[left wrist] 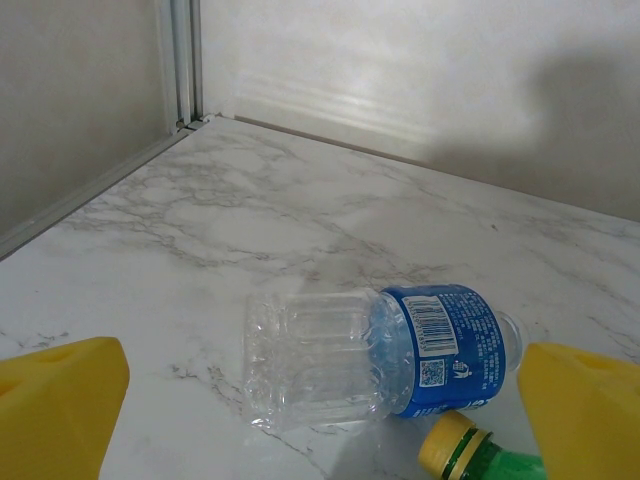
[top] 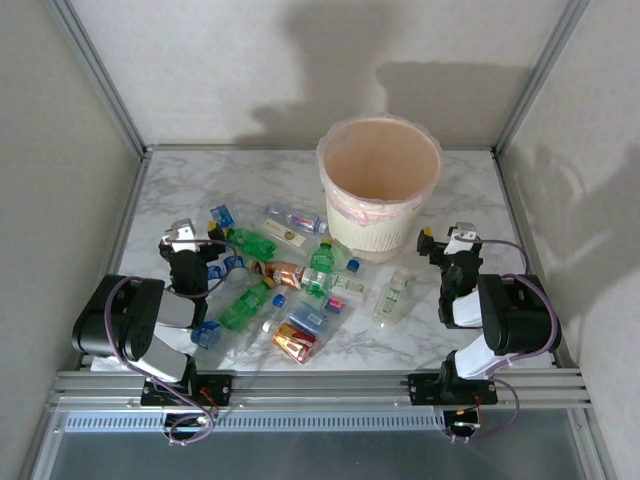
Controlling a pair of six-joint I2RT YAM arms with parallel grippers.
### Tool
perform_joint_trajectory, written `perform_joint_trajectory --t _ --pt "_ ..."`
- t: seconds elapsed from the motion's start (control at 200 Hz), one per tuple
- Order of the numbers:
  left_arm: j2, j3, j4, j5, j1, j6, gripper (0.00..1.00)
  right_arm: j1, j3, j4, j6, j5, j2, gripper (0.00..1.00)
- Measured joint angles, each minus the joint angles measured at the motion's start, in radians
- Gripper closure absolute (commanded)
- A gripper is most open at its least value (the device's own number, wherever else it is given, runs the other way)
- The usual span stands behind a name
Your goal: Put the plastic bottles in the bin
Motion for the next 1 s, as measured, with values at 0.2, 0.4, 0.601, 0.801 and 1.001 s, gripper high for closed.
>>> perform_joint_trajectory --t 0.2,0.4,0.601,0.801,1.001 --pt "0.000 0.000 0.000 0.000 0.000 0.000 0.01 0.000 0.000 -0.002 0.000 0.009 -0.002 0.01" --pt "-0.131 0.243 -0.431 -0.068 -0.034 -0.027 0.01 0.075 0.220 -0.554 0.130 0.241 -0.324 0.01" --pt "-0.319 0.674 -0.870 -0.083 -0.119 -0.246 0.02 0.048 0.533 -1.059 0.524 0.304 -0.621 0.15" --pt "-0.480 0.638 -1.080 -0.055 -0.362 -0.451 0.14 0.192 0.639 -1.551 0.647 0.261 -0.549 0.23" --pt "-0.537 0.563 -1.291 -0.018 -0.380 -0.596 0.16 0.378 0.702 -1.911 0.680 0.159 -0.587 0.28"
